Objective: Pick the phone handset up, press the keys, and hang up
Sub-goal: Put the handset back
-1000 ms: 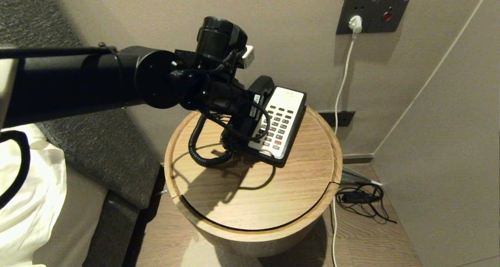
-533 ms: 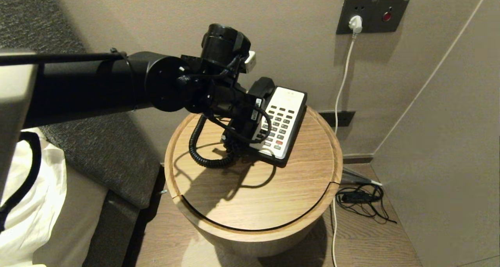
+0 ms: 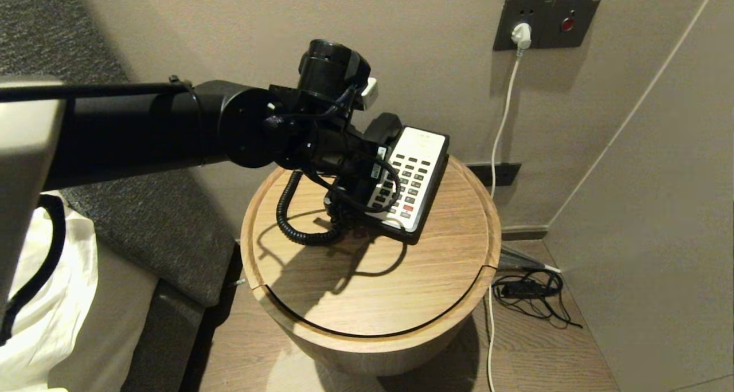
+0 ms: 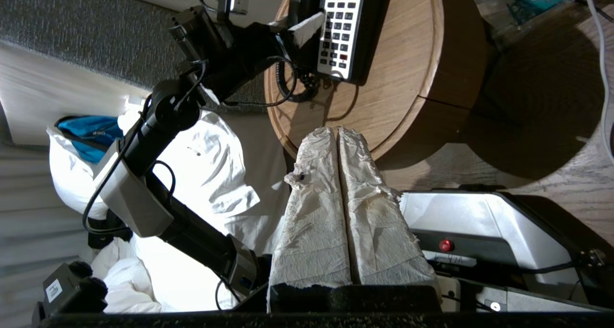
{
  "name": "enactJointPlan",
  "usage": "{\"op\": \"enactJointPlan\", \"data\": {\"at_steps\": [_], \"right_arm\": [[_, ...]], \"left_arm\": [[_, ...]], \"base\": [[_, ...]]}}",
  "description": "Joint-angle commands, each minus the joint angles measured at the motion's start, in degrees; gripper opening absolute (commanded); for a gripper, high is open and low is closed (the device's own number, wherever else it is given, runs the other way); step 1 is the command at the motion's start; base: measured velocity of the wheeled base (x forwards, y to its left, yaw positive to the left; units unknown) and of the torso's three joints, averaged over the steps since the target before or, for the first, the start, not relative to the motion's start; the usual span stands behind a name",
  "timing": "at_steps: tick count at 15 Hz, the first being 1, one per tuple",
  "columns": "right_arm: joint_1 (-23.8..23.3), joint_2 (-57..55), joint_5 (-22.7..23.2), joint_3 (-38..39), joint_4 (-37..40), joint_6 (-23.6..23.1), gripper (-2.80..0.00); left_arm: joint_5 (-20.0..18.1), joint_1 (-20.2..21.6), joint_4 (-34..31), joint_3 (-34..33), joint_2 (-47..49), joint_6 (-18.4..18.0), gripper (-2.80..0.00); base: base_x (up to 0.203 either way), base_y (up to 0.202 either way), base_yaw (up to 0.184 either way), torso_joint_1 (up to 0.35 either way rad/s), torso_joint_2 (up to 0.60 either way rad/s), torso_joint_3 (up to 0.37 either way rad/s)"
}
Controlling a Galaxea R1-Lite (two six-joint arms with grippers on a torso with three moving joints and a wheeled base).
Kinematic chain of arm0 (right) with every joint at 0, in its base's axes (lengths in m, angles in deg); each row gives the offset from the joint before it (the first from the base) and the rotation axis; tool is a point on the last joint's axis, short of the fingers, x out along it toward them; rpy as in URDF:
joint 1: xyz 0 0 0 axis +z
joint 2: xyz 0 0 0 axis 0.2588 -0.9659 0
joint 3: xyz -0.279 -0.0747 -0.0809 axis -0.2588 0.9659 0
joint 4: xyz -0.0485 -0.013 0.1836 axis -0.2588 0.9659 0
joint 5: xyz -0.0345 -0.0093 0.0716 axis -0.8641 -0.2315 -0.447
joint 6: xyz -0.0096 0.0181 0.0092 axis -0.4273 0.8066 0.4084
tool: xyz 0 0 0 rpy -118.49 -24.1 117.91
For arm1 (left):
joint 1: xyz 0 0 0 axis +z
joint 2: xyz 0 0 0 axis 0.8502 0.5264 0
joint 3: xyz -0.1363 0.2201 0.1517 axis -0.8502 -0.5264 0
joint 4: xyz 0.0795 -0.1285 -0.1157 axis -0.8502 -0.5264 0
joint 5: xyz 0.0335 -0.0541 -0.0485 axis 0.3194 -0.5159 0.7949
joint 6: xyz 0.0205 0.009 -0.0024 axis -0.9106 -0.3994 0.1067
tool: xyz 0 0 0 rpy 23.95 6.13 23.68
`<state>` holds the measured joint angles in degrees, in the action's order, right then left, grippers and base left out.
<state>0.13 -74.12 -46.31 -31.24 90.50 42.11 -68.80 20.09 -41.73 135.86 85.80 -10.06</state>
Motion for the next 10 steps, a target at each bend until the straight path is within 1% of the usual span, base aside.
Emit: {"op": "enactJointPlan", "data": {"at_steps": [1, 6, 10], "right_arm": [[0.08, -0.16, 0.14, -0.05, 0.29, 0.20, -2.80], [0.08, -0.16, 0.17, 0.22, 0.29, 0.20, -2.80], [0.08, -0.42, 0.30, 0.81, 0.29, 0.20, -2.80]], "left_arm": [[0.09, 0.00, 0.35, -0.13, 0.11, -0.01, 0.00], [0.18, 0.04, 0.37, -0.17, -1.51, 0.54, 0.00], [0.76, 0.21, 0.26, -2.21, -4.88, 0.50, 0.00]], "base": [[0.000, 0.000, 0.000, 0.000, 0.00, 0.000], [0.000, 0.000, 0.000, 0.000, 0.00, 0.000], [0.000, 0.000, 0.000, 0.000, 0.00, 0.000]]}}
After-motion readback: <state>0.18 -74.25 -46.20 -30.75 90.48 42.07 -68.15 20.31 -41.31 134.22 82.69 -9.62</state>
